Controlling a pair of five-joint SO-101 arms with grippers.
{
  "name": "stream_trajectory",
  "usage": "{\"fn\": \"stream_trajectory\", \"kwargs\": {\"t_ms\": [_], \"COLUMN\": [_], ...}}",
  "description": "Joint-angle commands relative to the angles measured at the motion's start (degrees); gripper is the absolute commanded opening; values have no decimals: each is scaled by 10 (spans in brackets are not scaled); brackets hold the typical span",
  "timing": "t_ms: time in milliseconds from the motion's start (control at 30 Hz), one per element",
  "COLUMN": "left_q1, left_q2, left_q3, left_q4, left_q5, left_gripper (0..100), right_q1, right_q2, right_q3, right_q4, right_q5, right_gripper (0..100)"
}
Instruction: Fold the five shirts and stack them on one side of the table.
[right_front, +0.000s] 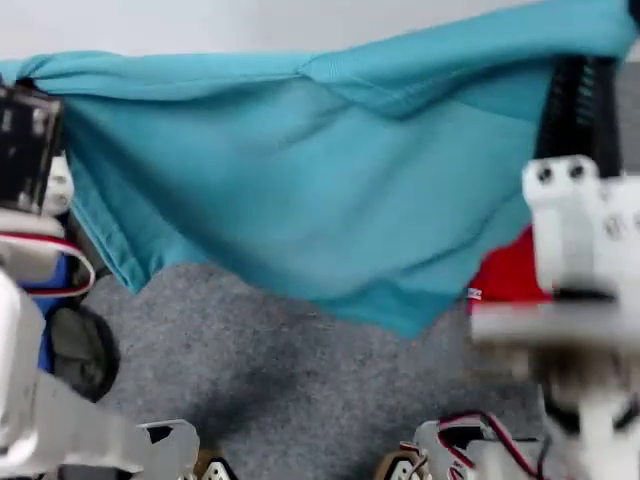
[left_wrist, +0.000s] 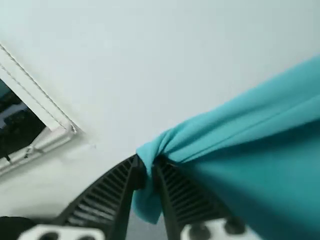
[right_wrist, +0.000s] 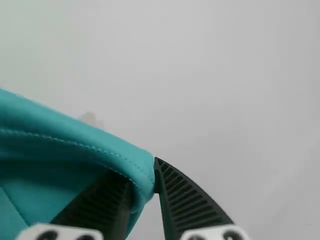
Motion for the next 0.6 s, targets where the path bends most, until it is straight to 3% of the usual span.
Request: {"fn": "stream_trajectory", "kwargs": {"t_ms": [0, 233, 567], "left_q1": [4, 4, 20], "left_q2": [-25, -48, -46], "left_q3": [-14, 80, 403], "left_q4": [11, 11, -13], "left_q5": [4, -28, -135], "left_gripper": [15, 15, 15], "right_q1": [0, 34, 23], "right_q2": [1, 10, 35], "right_q3": [-33, 26, 321], "right_q4": [-3, 0, 46], "right_q5": [21, 31, 29], "right_gripper": [9, 9, 9]}}
